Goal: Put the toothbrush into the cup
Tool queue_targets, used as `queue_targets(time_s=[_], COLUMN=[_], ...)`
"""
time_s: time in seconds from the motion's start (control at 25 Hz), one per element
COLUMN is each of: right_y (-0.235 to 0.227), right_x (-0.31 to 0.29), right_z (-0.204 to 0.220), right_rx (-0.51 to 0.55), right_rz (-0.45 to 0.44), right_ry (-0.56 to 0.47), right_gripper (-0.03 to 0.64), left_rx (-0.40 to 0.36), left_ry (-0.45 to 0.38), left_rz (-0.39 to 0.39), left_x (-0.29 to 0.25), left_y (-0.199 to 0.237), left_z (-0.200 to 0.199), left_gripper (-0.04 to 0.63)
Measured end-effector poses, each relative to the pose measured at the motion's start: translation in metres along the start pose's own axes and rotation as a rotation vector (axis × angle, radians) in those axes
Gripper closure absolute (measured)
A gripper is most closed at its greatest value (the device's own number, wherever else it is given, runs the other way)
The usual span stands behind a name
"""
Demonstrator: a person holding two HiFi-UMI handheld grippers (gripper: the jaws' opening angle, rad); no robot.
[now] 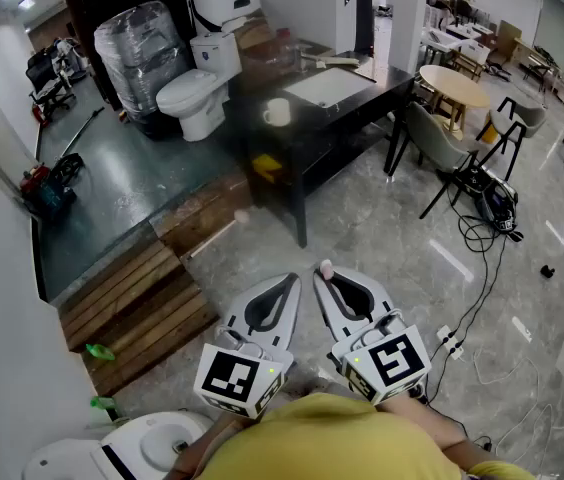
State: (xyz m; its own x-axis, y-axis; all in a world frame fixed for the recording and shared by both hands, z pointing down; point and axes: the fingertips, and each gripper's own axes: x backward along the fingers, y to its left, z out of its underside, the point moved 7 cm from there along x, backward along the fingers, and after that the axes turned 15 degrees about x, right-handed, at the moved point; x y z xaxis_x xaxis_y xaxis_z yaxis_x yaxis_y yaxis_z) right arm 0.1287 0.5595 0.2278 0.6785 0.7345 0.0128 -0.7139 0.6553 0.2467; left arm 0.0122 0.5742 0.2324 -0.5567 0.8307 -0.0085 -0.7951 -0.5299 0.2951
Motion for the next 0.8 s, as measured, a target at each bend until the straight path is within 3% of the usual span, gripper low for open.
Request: queue_targets(time_s=[0.8], right_y=[-0.031], right_x=[-0.002], right_z=[0.024], right_rx=[-0.033], right_rz=[-0.066], right_ry=[0.006], right_gripper=[0.580], left_rx=[0.019], left_ry=[-0.009], left_rz=[-0.051], left_x=[-0.029], left_y=[-0.002], left_z=[0.015], left_gripper=[0.591])
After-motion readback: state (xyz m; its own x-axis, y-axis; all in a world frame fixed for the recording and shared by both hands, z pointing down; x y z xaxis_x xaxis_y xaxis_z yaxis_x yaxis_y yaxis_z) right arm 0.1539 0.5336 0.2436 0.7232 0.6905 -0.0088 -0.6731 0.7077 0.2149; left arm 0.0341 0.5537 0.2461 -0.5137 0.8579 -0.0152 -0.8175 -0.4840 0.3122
